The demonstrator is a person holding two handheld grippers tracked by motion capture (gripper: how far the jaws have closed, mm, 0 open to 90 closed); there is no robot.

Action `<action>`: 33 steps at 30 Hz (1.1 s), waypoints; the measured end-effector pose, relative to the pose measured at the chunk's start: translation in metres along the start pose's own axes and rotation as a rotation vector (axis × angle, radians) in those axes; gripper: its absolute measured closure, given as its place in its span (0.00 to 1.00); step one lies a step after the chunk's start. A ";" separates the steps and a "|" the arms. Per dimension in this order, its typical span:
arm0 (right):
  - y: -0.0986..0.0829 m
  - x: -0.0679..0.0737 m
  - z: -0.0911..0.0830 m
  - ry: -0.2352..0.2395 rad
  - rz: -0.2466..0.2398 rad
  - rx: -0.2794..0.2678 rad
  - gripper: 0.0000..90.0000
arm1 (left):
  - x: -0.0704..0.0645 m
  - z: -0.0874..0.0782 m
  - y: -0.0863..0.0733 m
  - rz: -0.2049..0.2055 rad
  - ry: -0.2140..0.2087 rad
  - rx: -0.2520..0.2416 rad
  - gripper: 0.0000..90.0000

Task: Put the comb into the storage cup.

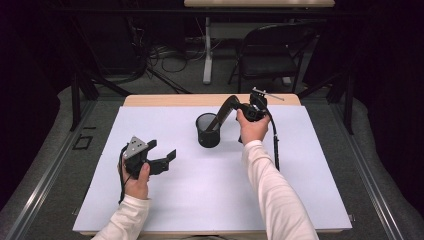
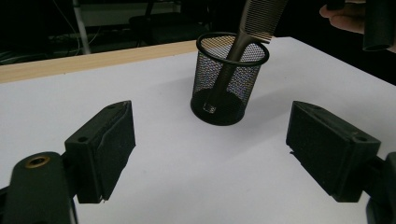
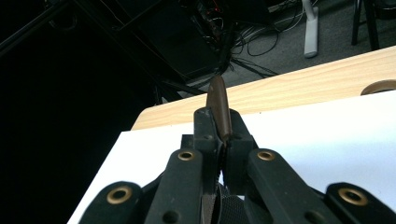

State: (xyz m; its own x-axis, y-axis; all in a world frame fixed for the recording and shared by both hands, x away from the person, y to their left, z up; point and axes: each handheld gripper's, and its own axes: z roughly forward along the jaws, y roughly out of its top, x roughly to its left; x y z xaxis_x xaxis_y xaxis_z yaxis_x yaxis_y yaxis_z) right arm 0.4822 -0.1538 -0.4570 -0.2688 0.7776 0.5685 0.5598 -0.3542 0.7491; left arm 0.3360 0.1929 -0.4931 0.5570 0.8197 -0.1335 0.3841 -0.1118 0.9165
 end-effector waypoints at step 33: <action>0.001 -0.006 -0.005 0.040 0.001 -0.011 0.70 | 0.004 0.007 0.000 -0.014 -0.004 0.006 0.17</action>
State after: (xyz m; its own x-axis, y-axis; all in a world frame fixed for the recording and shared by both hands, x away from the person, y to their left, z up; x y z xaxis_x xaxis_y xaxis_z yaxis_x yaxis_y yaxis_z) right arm 0.4804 -0.1609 -0.4579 -0.2997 0.7560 0.5819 0.5514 -0.3605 0.7523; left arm 0.3430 0.1920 -0.4961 0.5544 0.8191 -0.1475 0.3961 -0.1038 0.9123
